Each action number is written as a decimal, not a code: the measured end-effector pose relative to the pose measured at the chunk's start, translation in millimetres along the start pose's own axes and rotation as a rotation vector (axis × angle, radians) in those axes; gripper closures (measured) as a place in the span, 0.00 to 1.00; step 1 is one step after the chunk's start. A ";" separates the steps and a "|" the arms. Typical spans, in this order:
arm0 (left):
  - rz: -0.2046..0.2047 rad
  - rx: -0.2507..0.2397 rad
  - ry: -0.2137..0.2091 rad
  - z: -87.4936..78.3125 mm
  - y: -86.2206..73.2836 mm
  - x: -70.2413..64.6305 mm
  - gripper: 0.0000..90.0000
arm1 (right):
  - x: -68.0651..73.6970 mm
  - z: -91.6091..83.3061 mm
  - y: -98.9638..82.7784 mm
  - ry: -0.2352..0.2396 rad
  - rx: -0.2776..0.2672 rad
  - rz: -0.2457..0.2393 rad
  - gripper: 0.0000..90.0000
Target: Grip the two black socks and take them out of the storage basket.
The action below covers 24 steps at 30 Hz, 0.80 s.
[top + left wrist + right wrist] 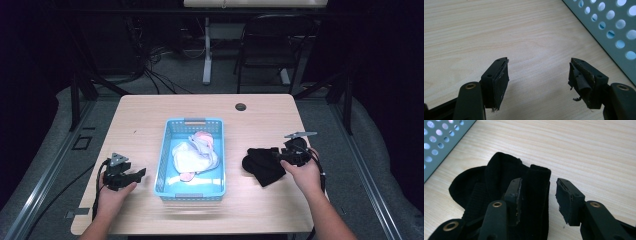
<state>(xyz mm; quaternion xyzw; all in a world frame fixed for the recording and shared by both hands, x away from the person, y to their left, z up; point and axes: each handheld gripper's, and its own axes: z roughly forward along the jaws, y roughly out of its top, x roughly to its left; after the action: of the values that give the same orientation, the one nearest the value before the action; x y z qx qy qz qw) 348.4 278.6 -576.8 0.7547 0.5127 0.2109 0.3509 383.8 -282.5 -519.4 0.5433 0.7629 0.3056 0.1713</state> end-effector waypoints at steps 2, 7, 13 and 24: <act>0.001 -0.001 0.001 -0.1 0.0 -0.1 0.36 | 0.5 -2.0 -0.2 -0.004 -0.007 0.003 0.62; 0.001 0.000 -0.001 0.0 0.1 -0.2 0.36 | 2.7 -9.1 -1.6 0.001 -0.019 -0.010 0.62; 0.002 0.000 0.002 -0.2 0.0 -0.2 0.36 | 10.0 -19.5 -2.7 0.016 -0.047 -0.023 0.60; 0.003 0.000 0.001 -0.8 0.2 -0.2 0.36 | 44.9 -33.0 -16.1 0.069 -0.111 -0.086 0.59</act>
<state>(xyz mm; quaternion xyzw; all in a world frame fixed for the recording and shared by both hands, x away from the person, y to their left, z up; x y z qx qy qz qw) 347.9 278.6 -576.1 0.7554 0.5118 0.2119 0.3501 336.7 -253.4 -501.8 0.4889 0.7728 0.3584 0.1879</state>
